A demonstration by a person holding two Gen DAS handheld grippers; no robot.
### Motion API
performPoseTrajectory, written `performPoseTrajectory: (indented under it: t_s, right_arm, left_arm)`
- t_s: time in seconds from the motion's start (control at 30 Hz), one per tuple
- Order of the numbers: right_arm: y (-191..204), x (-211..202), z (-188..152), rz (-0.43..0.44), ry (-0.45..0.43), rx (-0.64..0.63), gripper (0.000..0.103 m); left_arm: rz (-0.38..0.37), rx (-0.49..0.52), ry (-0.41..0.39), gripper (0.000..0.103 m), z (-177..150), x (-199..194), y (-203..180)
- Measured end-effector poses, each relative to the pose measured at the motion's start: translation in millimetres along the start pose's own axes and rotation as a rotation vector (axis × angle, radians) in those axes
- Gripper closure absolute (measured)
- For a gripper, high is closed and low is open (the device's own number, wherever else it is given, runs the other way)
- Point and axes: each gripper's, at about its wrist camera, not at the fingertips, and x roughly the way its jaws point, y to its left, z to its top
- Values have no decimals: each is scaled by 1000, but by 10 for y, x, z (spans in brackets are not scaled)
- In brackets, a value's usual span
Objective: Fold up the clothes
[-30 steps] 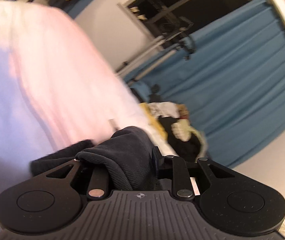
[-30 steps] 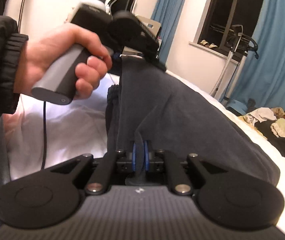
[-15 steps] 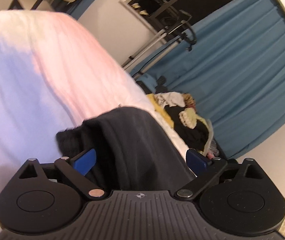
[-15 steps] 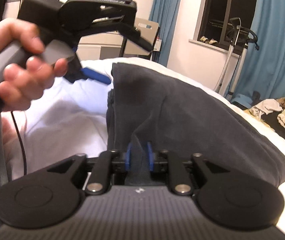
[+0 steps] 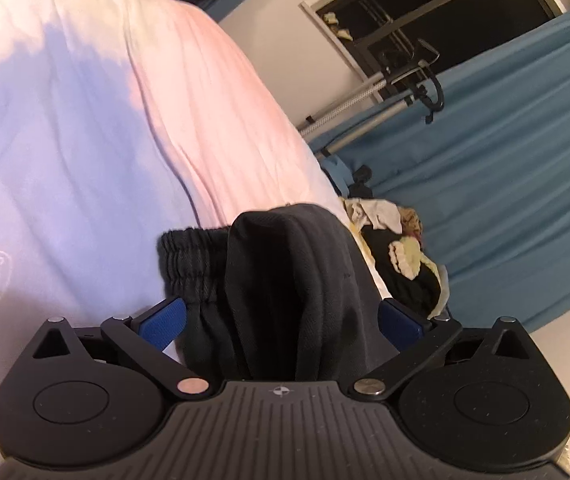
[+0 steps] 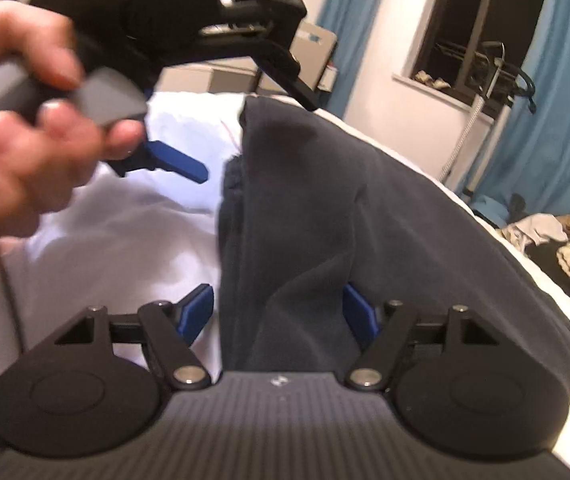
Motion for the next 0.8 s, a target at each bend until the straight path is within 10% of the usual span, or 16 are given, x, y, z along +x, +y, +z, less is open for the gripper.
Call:
performPoseTrajectory:
  t_s: [0.13, 0.2, 0.4, 0.8]
  right_arm:
    - [170, 259, 3, -47, 61, -117, 18]
    - [161, 301, 6, -59, 59, -111, 31]
    - [-281, 142, 132, -16, 9, 164, 73]
    - [-1034, -96, 154, 55, -99, 622, 79]
  left_arm:
    - [11, 10, 30, 0, -15, 112, 25]
    - [21, 8, 41, 0, -21, 148, 21]
    - [18, 77, 50, 0, -106, 168, -117]
    - [-107, 126, 24, 0, -273, 244, -236]
